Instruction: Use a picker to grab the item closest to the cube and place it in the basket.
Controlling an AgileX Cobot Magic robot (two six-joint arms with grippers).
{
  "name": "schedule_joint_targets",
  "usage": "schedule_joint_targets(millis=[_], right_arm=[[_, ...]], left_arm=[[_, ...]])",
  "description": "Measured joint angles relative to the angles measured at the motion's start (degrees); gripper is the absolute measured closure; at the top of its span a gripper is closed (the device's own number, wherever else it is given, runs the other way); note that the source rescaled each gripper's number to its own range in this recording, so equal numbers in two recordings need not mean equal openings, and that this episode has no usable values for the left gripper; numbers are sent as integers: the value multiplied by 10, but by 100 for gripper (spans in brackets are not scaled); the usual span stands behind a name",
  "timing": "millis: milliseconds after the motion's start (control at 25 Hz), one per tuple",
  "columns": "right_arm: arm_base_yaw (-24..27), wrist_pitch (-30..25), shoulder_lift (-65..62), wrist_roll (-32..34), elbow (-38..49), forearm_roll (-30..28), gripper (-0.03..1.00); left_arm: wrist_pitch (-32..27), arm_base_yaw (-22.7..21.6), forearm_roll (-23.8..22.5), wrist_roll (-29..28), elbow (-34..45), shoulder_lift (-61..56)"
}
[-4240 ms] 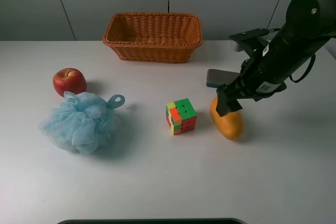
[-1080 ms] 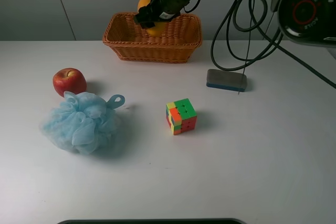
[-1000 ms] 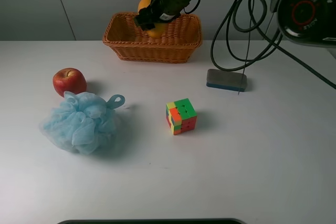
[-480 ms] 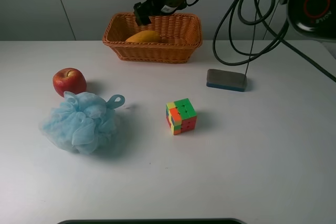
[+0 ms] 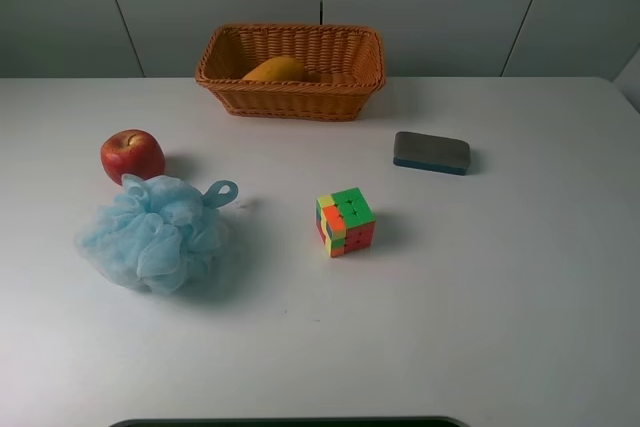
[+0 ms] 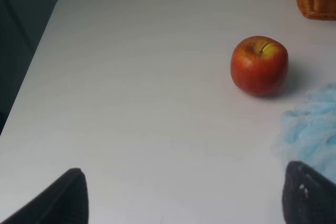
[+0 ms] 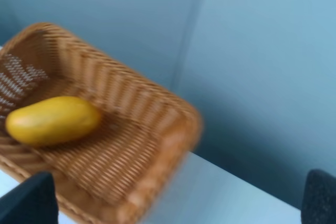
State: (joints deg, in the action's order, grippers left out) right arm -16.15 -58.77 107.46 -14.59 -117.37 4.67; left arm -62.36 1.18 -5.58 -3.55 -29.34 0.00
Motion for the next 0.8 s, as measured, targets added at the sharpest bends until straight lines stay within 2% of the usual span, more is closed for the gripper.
schedule_joint_targets(millis=[160, 240, 440, 680, 800], right_arm=[[59, -78, -96, -1, 0, -9, -3], [84, -95, -153, -1, 12, -10, -3], [137, -107, -305, -2, 91, -10, -3], [211, -111, -467, -2, 249, -41, -3], [227, -112, -543, -2, 331, -51, -3]], left_arm=[[0, 0, 0, 0, 0, 0], [0, 0, 0, 0, 0, 0], [0, 0, 0, 0, 0, 0], [0, 0, 0, 0, 0, 0], [0, 0, 0, 0, 0, 0]])
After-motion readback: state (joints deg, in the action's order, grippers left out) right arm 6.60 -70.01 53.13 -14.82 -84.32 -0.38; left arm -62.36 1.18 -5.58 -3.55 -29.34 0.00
